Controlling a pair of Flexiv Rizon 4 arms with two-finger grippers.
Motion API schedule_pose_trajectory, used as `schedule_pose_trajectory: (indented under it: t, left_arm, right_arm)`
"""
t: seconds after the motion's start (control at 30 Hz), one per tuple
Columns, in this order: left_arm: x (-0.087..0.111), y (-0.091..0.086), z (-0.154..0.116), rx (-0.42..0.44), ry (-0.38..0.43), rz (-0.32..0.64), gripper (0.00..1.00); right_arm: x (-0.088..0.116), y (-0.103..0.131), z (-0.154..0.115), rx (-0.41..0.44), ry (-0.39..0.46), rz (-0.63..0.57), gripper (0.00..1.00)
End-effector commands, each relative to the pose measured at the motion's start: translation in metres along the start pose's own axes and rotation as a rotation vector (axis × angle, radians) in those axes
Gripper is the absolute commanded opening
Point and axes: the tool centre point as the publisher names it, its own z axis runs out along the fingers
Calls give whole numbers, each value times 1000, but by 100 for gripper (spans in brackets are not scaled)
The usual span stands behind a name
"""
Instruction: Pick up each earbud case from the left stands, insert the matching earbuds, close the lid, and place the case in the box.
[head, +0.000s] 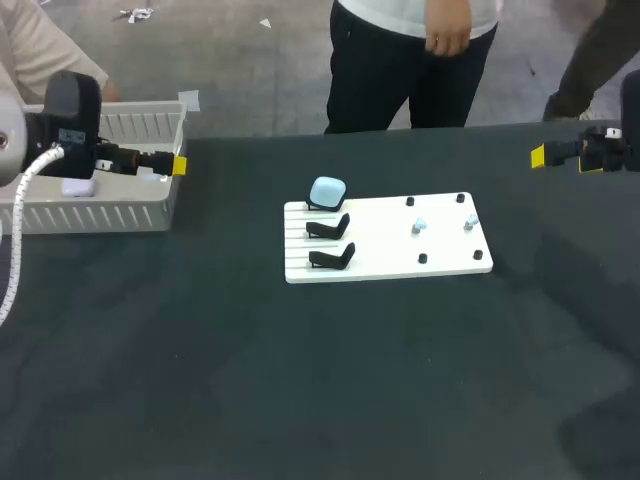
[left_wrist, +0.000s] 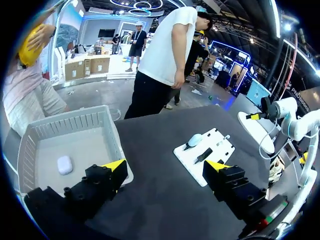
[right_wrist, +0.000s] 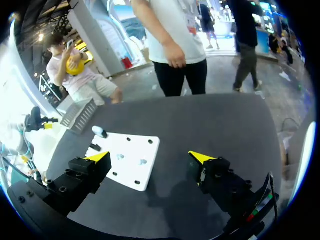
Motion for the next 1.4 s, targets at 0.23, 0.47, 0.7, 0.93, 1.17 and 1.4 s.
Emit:
schedule_pose_trajectory:
  t: [0.23,0.47,0.7,0.93,1.17,1.4]
  left_arm:
    - [-3,-4,-3,430,-300,471,100]
    - [-8,-11,-3,400,-247,451,100]
    - [-8,-11,-3,400,-247,451,100]
    - [-8,-11,-3,400,-247,451,100]
    - [-4,-28,24,443,-160,493,100]
    - [-11,-45,62,512,-108,594,100]
  right_arm:
    - [0,-1,1,-2,0,-1,100]
    - [0,-1,1,-2,0,-1,100]
    - [0,-1,1,-2,0,-1,100]
    - [0,-1,1,-2,0,-1,100]
    - [0,-1,1,-2,0,-1,100]
    - [0,-1,1,-2,0,-1,100]
